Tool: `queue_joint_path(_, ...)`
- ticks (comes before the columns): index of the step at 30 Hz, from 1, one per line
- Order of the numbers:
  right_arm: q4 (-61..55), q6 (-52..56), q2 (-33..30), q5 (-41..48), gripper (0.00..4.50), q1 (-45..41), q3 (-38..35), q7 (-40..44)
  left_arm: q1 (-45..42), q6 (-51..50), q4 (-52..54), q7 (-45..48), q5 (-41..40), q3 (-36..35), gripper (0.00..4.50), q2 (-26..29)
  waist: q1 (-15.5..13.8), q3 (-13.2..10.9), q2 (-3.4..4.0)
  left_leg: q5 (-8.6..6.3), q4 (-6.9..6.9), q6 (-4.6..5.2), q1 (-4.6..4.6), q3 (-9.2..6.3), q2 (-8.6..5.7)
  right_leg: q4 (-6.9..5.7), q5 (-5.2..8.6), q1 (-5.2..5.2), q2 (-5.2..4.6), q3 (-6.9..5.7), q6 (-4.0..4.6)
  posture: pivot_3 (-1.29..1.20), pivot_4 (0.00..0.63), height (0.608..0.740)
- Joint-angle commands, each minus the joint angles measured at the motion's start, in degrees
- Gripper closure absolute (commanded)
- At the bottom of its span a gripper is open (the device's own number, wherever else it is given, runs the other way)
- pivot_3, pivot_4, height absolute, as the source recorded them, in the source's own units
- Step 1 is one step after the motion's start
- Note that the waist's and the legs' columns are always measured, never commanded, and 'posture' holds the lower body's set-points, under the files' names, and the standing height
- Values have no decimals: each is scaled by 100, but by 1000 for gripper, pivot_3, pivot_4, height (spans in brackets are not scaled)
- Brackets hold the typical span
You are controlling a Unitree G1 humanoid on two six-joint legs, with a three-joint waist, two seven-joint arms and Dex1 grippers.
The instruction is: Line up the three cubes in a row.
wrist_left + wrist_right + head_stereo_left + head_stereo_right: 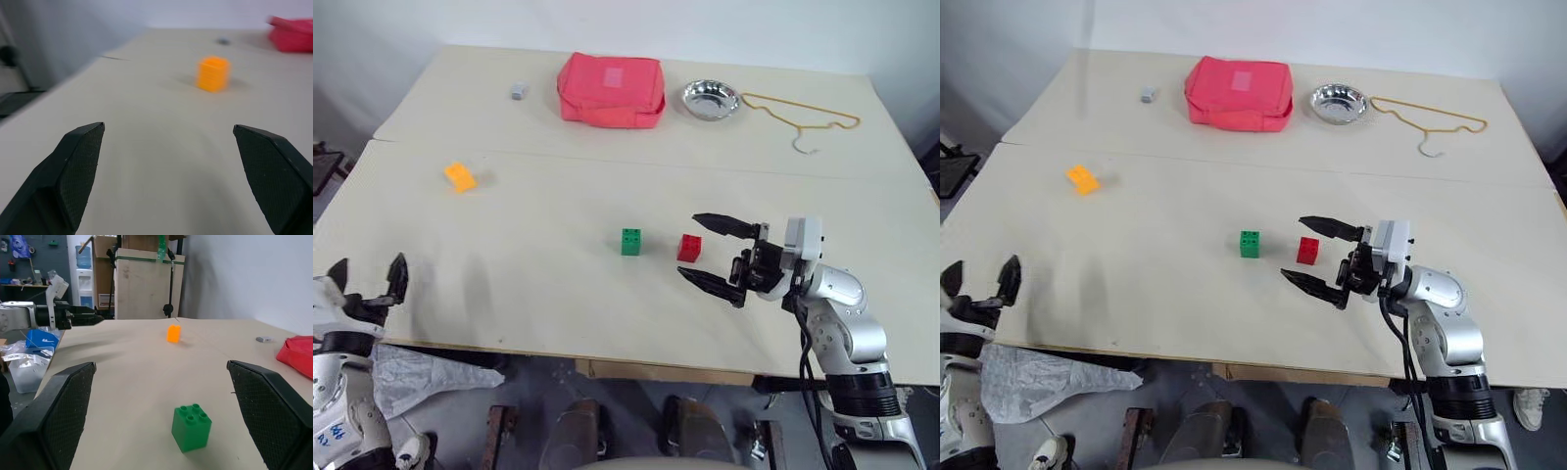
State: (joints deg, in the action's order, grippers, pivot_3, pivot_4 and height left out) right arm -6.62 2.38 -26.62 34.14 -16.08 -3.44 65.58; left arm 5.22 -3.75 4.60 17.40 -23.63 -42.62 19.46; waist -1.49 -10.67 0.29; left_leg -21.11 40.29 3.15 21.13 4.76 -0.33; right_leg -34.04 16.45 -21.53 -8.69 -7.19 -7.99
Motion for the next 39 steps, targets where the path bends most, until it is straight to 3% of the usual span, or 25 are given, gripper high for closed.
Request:
queue_joint_path(1,-97,-73,-9,79,0,20,-111,23,60,-443,655,-318,-84,372,23,-121,9,0,-1,-1,-3,-2,0,0,0,0,0,-2,3,3,0,0,150,740)
queue_joint_path(7,17,-91,-40,16,0,-64,-112,63,-1375,-1321,685,-1505,316,1081,23,-51,10,4,-7,5,-10,-4,3,1,4,-6,2,-6,18,-27,3,0,150,740)
queue_joint_path(16,134,-8,-4,-36,0,-205,-37,86,-3934,-1662,-1747,-3333,1327,1480,23,11,36,8,-10,6,-20,-2,-1,34,8,1,2,-15,27,-42,2,0,150,740)
queue_joint_path(22,140,-135,105,-135,0,-124,-24,-13,-5103,-1036,-3672,-3417,1376,1552,23,205,17,8,-12,7,-20,-2,2,34,7,3,2,-15,26,-44,0,0,150,740)
queue_joint_path(29,90,-236,235,-174,0,50,46,-82,-5870,-502,-5162,-3347,1464,1750,23,511,27,8,-12,6,-22,-3,2,34,6,4,2,-17,26,-49,0,0,150,740)
queue_joint_path(33,79,-262,279,-186,0,98,42,-105,-6034,-388,-5565,-3304,1429,1791,833,539,28,8,-12,6,-22,-2,3,33,6,4,2,-17,26,-50,-1,0,150,740)
queue_joint_path(39,148,-320,304,-199,0,113,39,-99,-6087,-321,-5842,-3295,1373,1818,2697,551,34,7,-12,6,-22,-3,3,34,7,3,2,-19,26,-49,-1,0,150,740)
